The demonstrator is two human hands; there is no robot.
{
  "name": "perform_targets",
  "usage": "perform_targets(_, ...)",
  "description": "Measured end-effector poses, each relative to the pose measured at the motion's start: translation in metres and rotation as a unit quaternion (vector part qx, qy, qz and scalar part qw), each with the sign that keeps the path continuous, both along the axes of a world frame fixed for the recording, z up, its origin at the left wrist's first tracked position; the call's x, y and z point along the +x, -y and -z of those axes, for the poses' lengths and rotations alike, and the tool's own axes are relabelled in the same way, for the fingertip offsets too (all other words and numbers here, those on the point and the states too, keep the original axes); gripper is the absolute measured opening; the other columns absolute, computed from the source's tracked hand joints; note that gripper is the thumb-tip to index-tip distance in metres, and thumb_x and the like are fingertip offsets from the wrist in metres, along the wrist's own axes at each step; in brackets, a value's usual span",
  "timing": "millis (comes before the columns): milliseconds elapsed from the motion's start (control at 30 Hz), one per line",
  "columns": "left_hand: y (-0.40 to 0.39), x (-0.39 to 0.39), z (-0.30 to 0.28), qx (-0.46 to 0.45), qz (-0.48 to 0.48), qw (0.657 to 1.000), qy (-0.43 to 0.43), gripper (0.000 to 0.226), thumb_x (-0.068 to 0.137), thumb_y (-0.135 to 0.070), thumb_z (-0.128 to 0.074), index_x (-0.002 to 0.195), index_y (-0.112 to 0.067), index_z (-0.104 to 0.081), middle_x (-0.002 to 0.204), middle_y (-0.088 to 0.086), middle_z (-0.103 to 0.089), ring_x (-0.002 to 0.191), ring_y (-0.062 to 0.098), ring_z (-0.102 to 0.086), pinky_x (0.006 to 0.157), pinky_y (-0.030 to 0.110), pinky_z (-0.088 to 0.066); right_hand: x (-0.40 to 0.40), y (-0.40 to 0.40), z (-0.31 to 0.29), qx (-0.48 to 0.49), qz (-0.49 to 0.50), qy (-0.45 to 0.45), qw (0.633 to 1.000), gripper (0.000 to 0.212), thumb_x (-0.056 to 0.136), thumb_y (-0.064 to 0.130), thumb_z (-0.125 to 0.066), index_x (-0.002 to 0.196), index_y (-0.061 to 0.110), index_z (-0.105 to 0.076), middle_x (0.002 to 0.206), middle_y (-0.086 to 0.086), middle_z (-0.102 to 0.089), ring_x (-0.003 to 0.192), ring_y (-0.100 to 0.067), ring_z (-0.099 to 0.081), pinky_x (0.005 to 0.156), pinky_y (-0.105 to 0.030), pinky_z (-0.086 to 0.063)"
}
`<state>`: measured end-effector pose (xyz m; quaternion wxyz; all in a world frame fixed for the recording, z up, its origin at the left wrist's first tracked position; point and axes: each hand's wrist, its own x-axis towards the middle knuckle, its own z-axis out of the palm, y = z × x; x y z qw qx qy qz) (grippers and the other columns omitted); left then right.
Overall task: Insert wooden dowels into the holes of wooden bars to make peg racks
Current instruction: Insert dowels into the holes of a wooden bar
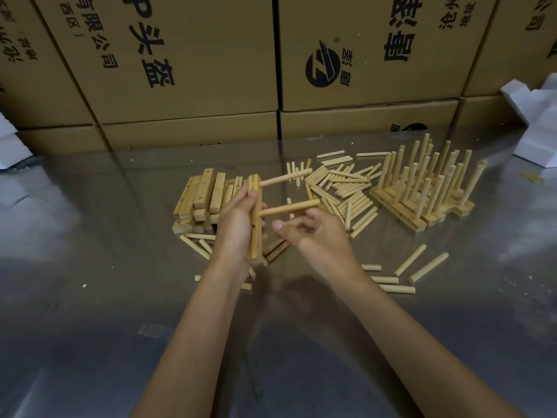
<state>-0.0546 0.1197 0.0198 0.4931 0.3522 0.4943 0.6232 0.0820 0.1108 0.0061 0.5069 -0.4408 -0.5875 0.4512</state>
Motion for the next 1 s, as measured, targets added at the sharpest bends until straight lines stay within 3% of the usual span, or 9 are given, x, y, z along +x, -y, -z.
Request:
perform_targets(133,-0.003,-0.017,0.002,-0.012,-0.028,0.998,0.062,0.022,0.103,-0.022,-0.05,0.114,-0.033,-0.065,0.066,-0.007,-0.064,0.05,0.006,-0.052,0.042,0.021,-0.043,0.015,-0.006,0.015,0.149,-0.006,0.334,0.931,0.034,0.093,0.004,-0.055,0.119,0.02,-0.069,0.113,0.006,-0.066,0.106,-0.01,-0.05,0.092,-0.021,-0.038)
perform_targets(200,-0.005,-0.02,0.003,-0.02,-0.033,0.996,0.074,0.023,0.102,-0.021,-0.049,0.1,-0.036,-0.066,0.063,-0.006,-0.062,0.046,0.005,-0.051,0.039,0.02,-0.042,0.013,-0.008,0.024,0.171,-0.047,0.407,0.896,0.034,0.093,0.007,-0.056,0.122,0.021,-0.068,0.122,0.009,-0.062,0.115,-0.012,-0.045,0.101,-0.031,-0.036)
perform_targets(267,-0.007,-0.022,0.005,-0.022,-0.033,0.996,0.075,0.025,0.103,-0.02,-0.048,0.097,-0.037,-0.065,0.062,-0.007,-0.062,0.046,0.005,-0.05,0.038,0.02,-0.041,0.01,-0.009,0.029,0.194,-0.048,0.438,0.876,0.026,0.093,0.014,-0.06,0.116,0.022,-0.07,0.116,0.012,-0.064,0.112,-0.011,-0.045,0.099,-0.032,-0.037)
perform_targets(433,-0.006,-0.022,0.007,-0.037,-0.036,0.998,0.048,0.03,0.102,-0.023,-0.049,0.127,-0.029,-0.064,0.064,-0.008,-0.063,0.05,0.006,-0.052,0.043,0.021,-0.045,0.013,-0.013,0.03,0.206,-0.045,0.461,0.862,0.008,0.092,0.02,-0.062,0.097,0.025,-0.066,0.1,0.011,-0.059,0.104,-0.01,-0.042,0.085,-0.027,-0.028)
perform_targets(500,-0.005,-0.022,0.009,-0.044,-0.029,0.998,0.04,0.035,0.102,-0.025,-0.05,0.135,-0.031,-0.059,0.065,-0.01,-0.064,0.053,0.006,-0.053,0.048,0.022,-0.047,0.017,-0.014,0.026,0.2,-0.036,0.453,0.868,0.008,0.093,0.021,-0.059,0.096,0.029,-0.058,0.094,0.013,-0.059,0.095,-0.01,-0.046,0.084,-0.032,-0.034)
perform_targets(600,-0.004,-0.02,0.008,-0.049,-0.018,0.997,0.055,0.034,0.102,-0.026,-0.05,0.134,-0.03,-0.06,0.07,-0.009,-0.063,0.057,0.007,-0.053,0.052,0.023,-0.047,0.018,-0.008,0.015,0.185,-0.043,0.327,0.926,0.012,0.092,0.02,-0.06,0.093,0.032,-0.057,0.078,0.017,-0.061,0.076,-0.006,-0.056,0.068,-0.031,-0.044)
perform_targets(667,-0.004,-0.018,0.008,-0.047,-0.015,0.996,0.069,0.033,0.101,-0.023,-0.051,0.132,-0.027,-0.062,0.077,-0.005,-0.064,0.057,0.009,-0.052,0.054,0.024,-0.046,0.009,0.003,0.007,0.182,-0.079,0.236,0.951,0.009,0.092,0.021,-0.061,0.092,0.03,-0.061,0.079,0.018,-0.061,0.077,-0.008,-0.059,0.065,-0.031,-0.048)
perform_targets(800,-0.006,-0.017,0.009,-0.045,-0.006,0.994,0.097,0.033,0.1,-0.022,-0.053,0.132,-0.022,-0.062,0.097,0.004,-0.064,0.063,0.015,-0.051,0.063,0.031,-0.044,-0.003,0.015,0.0,0.282,-0.065,0.274,0.917,0.015,0.089,0.024,-0.061,0.102,0.025,-0.069,0.091,0.023,-0.063,0.085,-0.007,-0.055,0.075,-0.028,-0.045)
perform_targets(1000,-0.004,-0.016,0.008,-0.044,-0.013,0.994,0.1,0.032,0.099,-0.024,-0.054,0.129,-0.026,-0.065,0.087,-0.001,-0.065,0.061,0.012,-0.051,0.059,0.029,-0.045,-0.003,0.017,-0.002,0.336,-0.049,0.324,0.883,0.018,0.089,0.017,-0.066,0.106,0.017,-0.073,0.087,0.011,-0.062,0.085,-0.01,-0.045,0.075,-0.024,-0.039)
